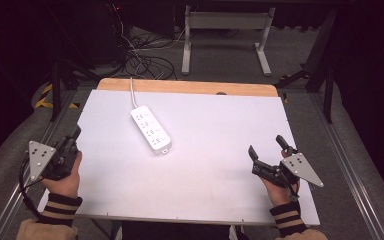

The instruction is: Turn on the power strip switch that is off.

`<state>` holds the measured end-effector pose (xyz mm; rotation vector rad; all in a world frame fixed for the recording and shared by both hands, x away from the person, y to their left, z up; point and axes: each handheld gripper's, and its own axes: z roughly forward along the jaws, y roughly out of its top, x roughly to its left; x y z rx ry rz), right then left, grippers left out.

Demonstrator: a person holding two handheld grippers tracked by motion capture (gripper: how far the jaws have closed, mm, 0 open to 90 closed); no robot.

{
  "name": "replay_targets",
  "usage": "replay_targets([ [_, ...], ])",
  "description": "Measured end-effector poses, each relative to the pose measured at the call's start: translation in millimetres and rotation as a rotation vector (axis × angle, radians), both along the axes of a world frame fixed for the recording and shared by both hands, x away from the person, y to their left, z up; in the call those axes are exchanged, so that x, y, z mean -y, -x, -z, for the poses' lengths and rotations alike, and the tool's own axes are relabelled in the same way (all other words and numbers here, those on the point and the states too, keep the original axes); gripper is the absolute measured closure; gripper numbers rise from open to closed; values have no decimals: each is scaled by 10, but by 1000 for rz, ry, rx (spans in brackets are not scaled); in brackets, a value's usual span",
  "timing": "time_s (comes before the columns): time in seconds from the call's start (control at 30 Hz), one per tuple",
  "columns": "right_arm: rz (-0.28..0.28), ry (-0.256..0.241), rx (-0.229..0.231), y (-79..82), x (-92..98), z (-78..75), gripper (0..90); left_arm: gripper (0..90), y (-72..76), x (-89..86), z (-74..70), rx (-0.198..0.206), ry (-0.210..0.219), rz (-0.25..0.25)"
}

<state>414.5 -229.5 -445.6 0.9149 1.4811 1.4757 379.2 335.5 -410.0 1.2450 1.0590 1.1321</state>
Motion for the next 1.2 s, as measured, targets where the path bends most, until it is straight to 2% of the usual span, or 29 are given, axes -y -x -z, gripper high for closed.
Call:
replay_targets([
  [0.17, -14, 16, -1, -33, -53, 9, 71, 900, -19, 20, 76, -21, -20, -19],
  [0.33, -9, 15, 4, 3, -33, 0, 71, 897, -22, 43, 81, -13, -27, -27],
  [0.37, -8, 15, 6, 8, -30, 0, 71, 822, -24, 46, 93, -1, -26, -20],
  [0.4, -6, 16, 5, 11, -28, 0, 71, 578, -40, 43, 109, 20, -23, -7],
  [0.43, -6, 16, 5, 11, -28, 0, 71, 578, -65, 47, 118, 20, -20, -19],
  [0.47, -3, 18, 4, 19, -24, 4, 71, 361, -86, 41, 128, 17, -16, -23],
  [0.53, 2, 22, 4, 27, -16, 7, 71, 200, -126, 32, 149, 25, -10, -25],
  [0.57, 2, 22, 4, 27, -16, 7, 71, 200, -146, 31, 152, 15, -8, -33],
  [0.6, 3, 23, 5, 31, -5, 8, 71, 127, -162, 25, 152, 5, -6, -31],
  [0.73, 12, 20, 2, 38, 12, 11, 71, 87, -192, 29, 155, -11, 5, -15],
  [0.8, 13, 19, 2, 40, 14, 10, 71, 83, -198, 39, 158, -18, 0, 3],
  [1.2, -2, 27, 0, 3, -35, 17, 71, 73, -201, 38, 206, -53, -34, 10],
])
